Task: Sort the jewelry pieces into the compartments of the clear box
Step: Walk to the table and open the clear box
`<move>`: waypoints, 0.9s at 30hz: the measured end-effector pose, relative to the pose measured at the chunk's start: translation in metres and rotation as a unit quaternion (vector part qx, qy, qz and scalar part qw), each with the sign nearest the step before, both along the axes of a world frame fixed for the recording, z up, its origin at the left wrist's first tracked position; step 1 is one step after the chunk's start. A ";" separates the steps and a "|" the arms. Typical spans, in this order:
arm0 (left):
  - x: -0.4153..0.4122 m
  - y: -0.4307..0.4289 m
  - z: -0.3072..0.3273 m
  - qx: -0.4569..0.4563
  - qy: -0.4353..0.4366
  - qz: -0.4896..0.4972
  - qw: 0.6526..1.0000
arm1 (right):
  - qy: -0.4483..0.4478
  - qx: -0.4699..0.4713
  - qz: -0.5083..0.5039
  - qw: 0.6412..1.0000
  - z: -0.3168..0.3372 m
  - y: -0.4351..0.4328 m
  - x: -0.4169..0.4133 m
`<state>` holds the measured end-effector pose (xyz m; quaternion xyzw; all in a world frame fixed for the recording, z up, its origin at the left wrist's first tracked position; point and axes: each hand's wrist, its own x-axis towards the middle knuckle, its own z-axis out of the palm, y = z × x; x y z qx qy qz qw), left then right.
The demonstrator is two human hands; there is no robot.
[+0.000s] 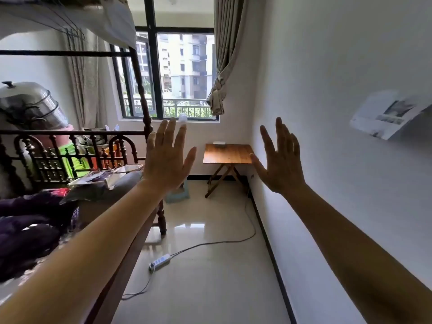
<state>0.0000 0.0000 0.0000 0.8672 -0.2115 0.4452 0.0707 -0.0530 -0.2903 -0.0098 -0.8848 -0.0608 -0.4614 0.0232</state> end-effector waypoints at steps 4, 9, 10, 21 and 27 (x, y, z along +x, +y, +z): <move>0.068 0.027 -0.020 -0.001 0.055 0.024 0.998 | 0.062 -0.015 -0.018 0.998 -0.018 0.026 0.073; 0.164 0.036 -0.024 0.008 0.061 0.011 0.998 | 0.082 -0.006 -0.029 0.996 -0.029 0.032 0.154; 0.182 0.033 -0.027 0.007 0.073 0.010 0.997 | 0.092 -0.007 -0.030 0.995 -0.033 0.030 0.169; 0.412 -0.061 -0.095 0.068 0.146 0.016 0.987 | 0.130 0.038 -0.017 0.991 -0.121 -0.062 0.395; 0.553 -0.109 -0.065 0.056 0.141 0.026 0.988 | 0.149 0.049 -0.003 0.988 -0.102 -0.113 0.557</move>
